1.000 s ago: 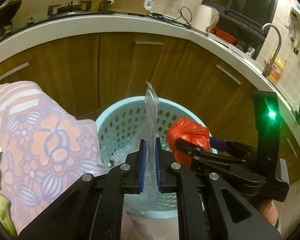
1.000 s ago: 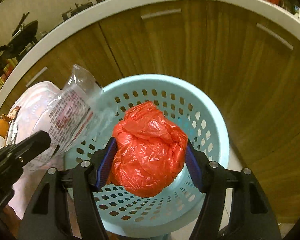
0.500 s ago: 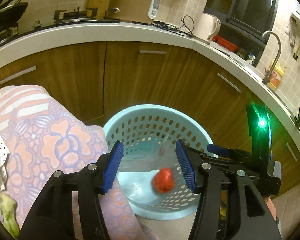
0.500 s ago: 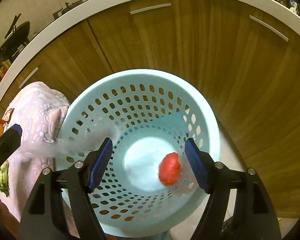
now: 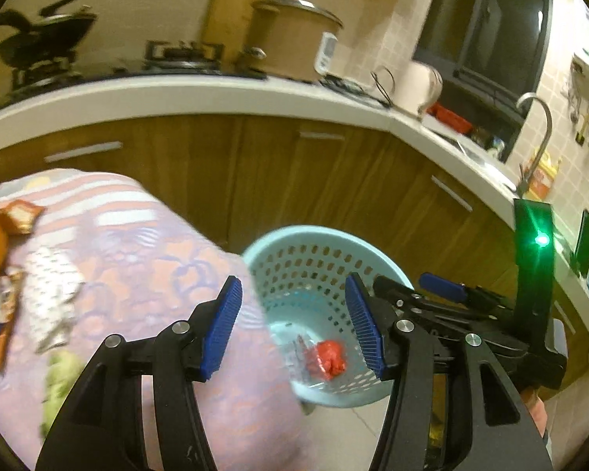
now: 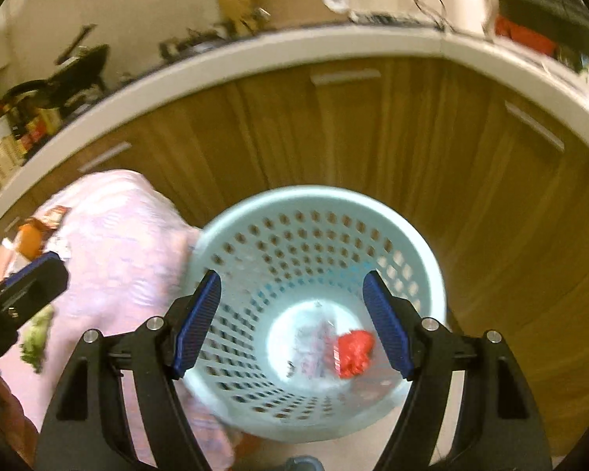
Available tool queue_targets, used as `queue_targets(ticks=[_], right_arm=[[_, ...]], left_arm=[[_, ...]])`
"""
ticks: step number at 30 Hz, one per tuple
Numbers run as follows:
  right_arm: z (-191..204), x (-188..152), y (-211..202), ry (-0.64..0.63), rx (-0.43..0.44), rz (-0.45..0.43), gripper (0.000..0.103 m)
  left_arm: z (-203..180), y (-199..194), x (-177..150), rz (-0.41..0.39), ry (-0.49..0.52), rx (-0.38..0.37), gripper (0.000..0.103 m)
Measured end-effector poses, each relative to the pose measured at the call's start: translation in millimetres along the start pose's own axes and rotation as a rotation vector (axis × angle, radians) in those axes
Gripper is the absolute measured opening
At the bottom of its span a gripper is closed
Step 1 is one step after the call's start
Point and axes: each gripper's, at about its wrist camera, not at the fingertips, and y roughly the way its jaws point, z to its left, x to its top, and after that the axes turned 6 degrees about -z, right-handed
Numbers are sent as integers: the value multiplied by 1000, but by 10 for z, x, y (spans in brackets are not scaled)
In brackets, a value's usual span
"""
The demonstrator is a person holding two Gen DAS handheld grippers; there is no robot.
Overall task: Collect trash
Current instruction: 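Grasp the red-and-white paper cup with the left tool while the right tool reaches the greens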
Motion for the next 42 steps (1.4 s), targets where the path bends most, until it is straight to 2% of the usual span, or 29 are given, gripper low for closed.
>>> queue_targets(ticks=[5, 8, 15, 17, 22, 25, 27, 31, 37, 42], right_arm=[[629, -25, -354, -73, 85, -96, 71], [1016, -96, -499, -114, 149, -122, 71], [1812, -384, -622, -182, 276, -119, 71], [1979, -457, -599, -204, 288, -113, 71], [2318, -652, -492, -251, 306, -83, 71], [2439, -747, -416, -275, 302, -72, 71], [2493, -798, -388, -287, 295, -66, 71], [2541, -833, -344, -297, 280, -56, 71], [2506, -864, -345, -277, 262, -50, 71], [2521, -886, -277, -267, 270, 6, 71]], left_arm=[[326, -549, 9, -76, -38, 83, 53], [584, -893, -29, -116, -70, 167, 53], [1347, -1753, -225, -203, -213, 409, 53], [1599, -2008, -317, -222, -260, 497, 53], [2157, -2415, -537, -228, -376, 628, 53], [2450, -2469, -629, -194, -430, 643, 55], [2623, -2473, -690, -169, -459, 644, 60], [2915, -2284, -717, -109, -507, 638, 64], [3111, -2064, -738, -66, -541, 695, 62], [3142, -1965, -761, -64, -525, 733, 60]])
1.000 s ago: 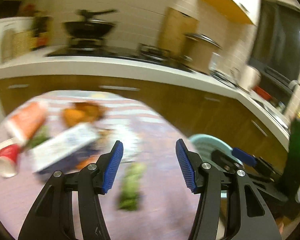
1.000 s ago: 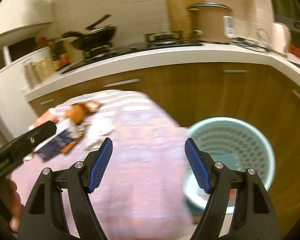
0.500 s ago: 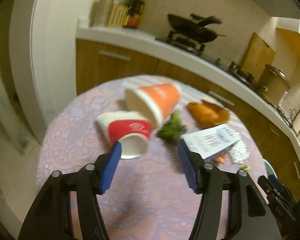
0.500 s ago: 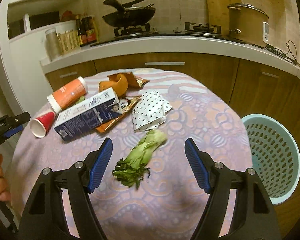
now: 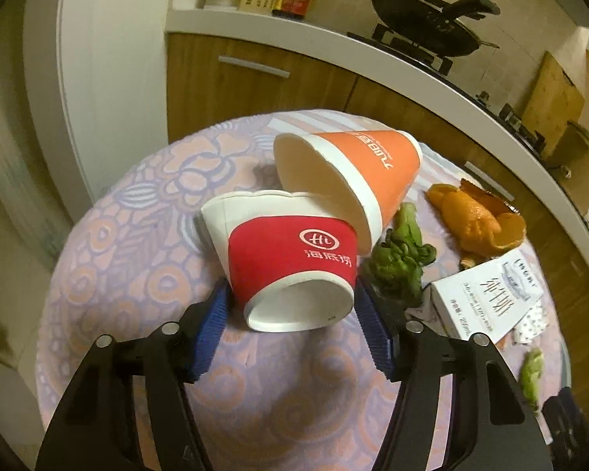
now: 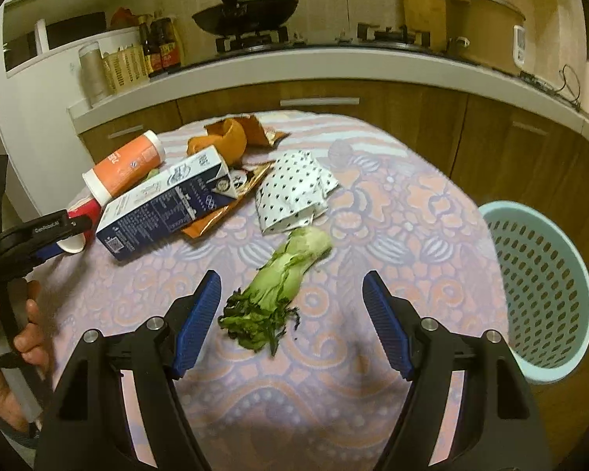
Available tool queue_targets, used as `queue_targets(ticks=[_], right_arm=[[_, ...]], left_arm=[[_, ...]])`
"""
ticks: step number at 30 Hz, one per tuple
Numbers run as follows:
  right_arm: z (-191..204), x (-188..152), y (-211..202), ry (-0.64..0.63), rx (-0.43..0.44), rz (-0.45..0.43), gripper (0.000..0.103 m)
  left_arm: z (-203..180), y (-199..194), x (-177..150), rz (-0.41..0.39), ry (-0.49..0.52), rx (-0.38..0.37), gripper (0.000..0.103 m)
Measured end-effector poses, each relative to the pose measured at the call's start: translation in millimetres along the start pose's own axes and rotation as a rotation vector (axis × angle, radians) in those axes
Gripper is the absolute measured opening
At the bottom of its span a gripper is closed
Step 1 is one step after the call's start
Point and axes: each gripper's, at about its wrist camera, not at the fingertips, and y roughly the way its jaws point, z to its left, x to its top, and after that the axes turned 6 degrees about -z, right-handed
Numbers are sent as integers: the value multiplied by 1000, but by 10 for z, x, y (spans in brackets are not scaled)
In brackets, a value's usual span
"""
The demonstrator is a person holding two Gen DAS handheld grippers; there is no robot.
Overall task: Collect trash
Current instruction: 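Grasp the red-and-white paper cup with the left tool while the right tool reaches the greens, then grasp the green vegetable scrap with the right tool and lift it, then carry the cup and greens over the basket and open both tools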
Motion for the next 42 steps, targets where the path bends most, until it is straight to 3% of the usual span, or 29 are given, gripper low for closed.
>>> queue_targets(ticks=[2, 4, 8, 11, 13, 16, 21, 31, 42], right_arm=[[36, -3, 26, -4, 1, 15, 71], [89, 1, 99, -23, -57, 41, 71], [108, -17, 305, -12, -63, 135, 71], [150, -29, 356, -33, -80, 148, 71], [186, -37, 378, -56, -87, 153, 62], [224, -50, 372, -82, -89, 150, 28], [160, -46, 279, -74, -68, 133, 18], [-248, 184, -188, -15, -76, 9, 17], [-1191, 382, -579, 101, -187, -75, 17]], left_arm=[[13, -12, -13, -12, -7, 0, 59], [36, -26, -19, -23, -14, 0, 59], [83, -127, -33, -55, -28, -9, 58], [89, -238, -61, -77, -25, -16, 58], [99, -327, -77, -95, -30, -31, 58], [78, -492, -78, -132, -31, -53, 58], [-60, -787, -62, -196, -7, -94, 58], [-866, -1099, -191, -225, 95, -272, 58], [-2111, -1139, -503, -192, 262, -473, 58]])
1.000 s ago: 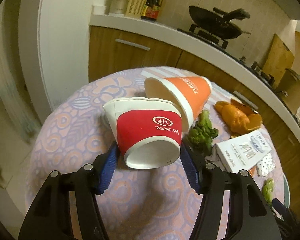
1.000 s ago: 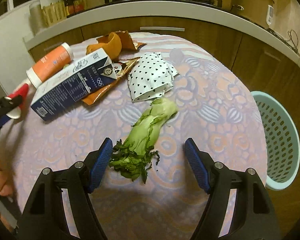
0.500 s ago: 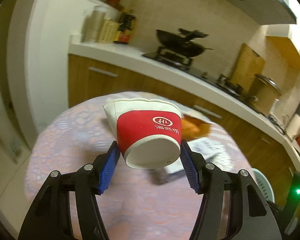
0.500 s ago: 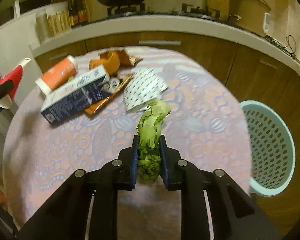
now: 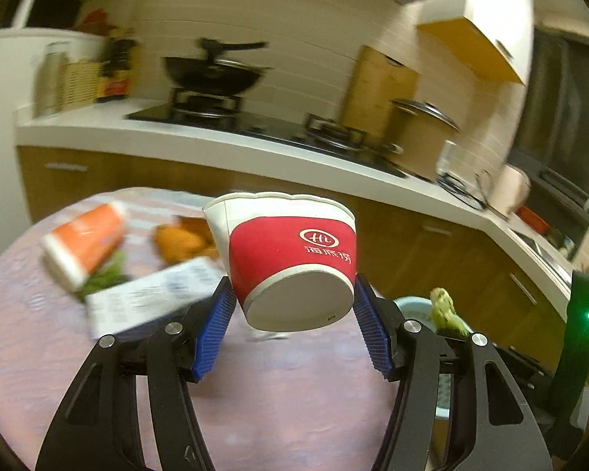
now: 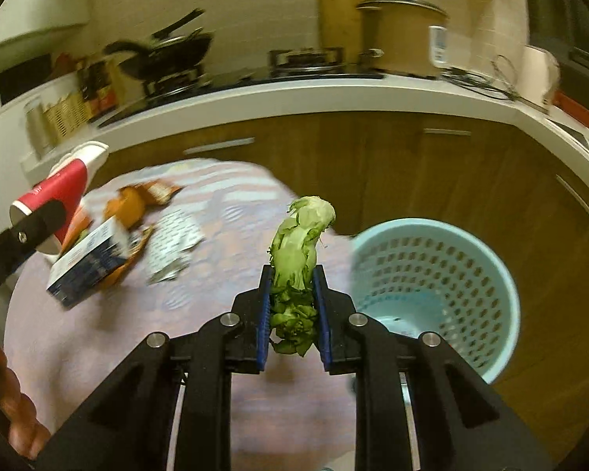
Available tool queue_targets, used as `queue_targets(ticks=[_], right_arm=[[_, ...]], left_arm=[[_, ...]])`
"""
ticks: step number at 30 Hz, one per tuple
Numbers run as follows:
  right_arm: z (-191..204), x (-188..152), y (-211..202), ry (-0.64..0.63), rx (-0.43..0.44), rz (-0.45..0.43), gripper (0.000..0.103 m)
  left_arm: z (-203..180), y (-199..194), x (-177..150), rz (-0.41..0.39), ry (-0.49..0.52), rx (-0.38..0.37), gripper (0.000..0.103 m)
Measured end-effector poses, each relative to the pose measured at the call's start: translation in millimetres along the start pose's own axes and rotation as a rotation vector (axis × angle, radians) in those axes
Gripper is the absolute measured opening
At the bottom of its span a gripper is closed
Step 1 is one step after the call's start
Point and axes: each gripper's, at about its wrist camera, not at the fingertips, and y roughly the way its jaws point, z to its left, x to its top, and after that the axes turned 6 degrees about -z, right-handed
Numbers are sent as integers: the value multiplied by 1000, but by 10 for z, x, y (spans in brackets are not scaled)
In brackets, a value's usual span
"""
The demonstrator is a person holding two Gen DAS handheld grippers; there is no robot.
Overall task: Collect trash
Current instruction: 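Carry the cup and greens over the basket and open both tools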
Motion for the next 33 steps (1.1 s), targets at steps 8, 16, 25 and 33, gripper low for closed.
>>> queue_targets(ticks=[8, 16, 25, 33], right_arm=[[-665, 56, -2, 63, -85, -12, 17], [-1269, -12, 162, 147, -143, 31, 17], [-1724, -210, 543, 237, -145, 144, 17], [-1885, -376, 776, 270, -143, 213, 18]], left_arm=[[-696, 464, -138, 74, 66, -125, 58], [-1219, 976, -350, 189, 118, -237, 58], [-1601, 1497, -643, 312, 158, -302, 58], [-1700, 1788, -784, 384, 147, -328, 60]])
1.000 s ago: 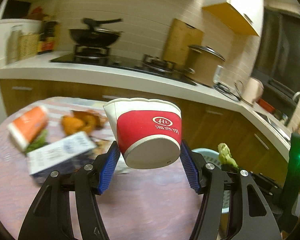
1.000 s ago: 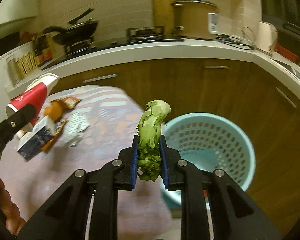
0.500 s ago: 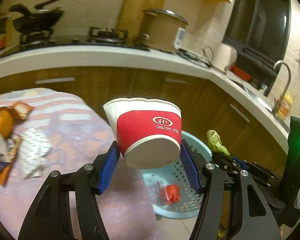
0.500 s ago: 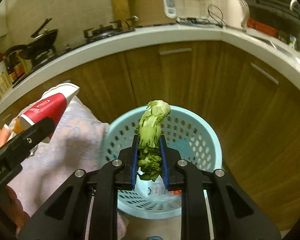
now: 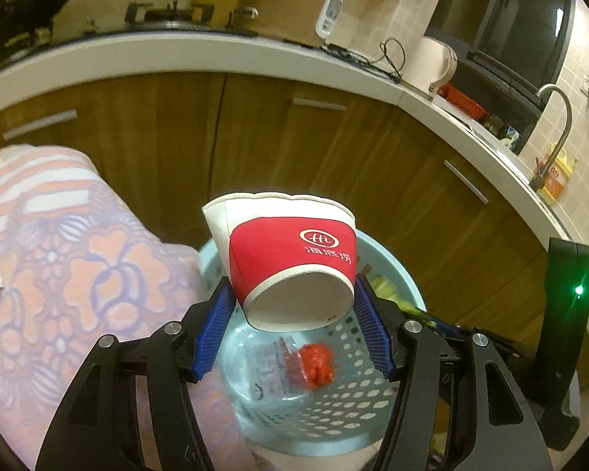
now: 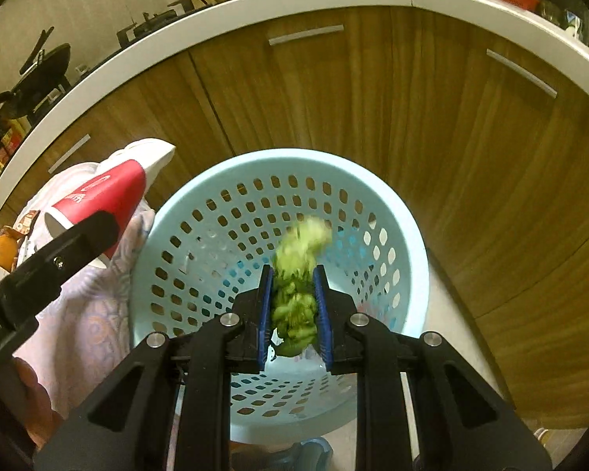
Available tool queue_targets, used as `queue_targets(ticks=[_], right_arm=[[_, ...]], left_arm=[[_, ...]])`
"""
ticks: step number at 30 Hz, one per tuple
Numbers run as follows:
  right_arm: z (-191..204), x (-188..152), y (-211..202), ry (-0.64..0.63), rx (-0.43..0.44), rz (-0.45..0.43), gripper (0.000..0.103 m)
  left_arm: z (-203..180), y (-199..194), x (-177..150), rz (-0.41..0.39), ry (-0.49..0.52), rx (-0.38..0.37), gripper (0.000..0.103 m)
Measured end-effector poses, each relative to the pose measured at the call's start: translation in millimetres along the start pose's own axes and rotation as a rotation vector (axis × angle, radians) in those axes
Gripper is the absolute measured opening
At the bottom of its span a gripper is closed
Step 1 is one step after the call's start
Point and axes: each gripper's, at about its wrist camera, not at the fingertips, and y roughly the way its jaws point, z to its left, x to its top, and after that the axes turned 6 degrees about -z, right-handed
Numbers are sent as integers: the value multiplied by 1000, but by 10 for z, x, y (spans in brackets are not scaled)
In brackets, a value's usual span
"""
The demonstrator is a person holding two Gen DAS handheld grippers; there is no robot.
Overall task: Collect trash
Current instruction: 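Carry the cup and greens over the basket and open both tools, then grasp the white milk carton with the left tool while the right tool grasps the polka-dot paper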
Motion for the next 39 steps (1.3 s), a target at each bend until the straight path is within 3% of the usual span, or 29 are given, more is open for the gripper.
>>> queue_targets(ticks=[3, 8, 17, 24, 34, 39], right_arm=[[-32, -15, 49, 7, 16, 23, 21], [-67, -18, 66, 8, 12, 24, 30], [61, 8, -86, -21, 16, -11, 30], [418, 53, -375, -85, 62, -84, 30], [1163, 9, -703, -200, 165, -158, 30], [1628, -62, -753, -265, 221, -173, 30]], left_arm=[[44, 104, -35, 44, -24, -22, 61], [55, 115, -69, 47, -16, -18, 64], [69, -112, -6, -7, -11, -11, 64], [163, -552, 51, -89, -25, 0, 64], [604, -1433, 57, -230, -71, 98, 64], [977, -1907, -65, -285, -105, 225, 64]])
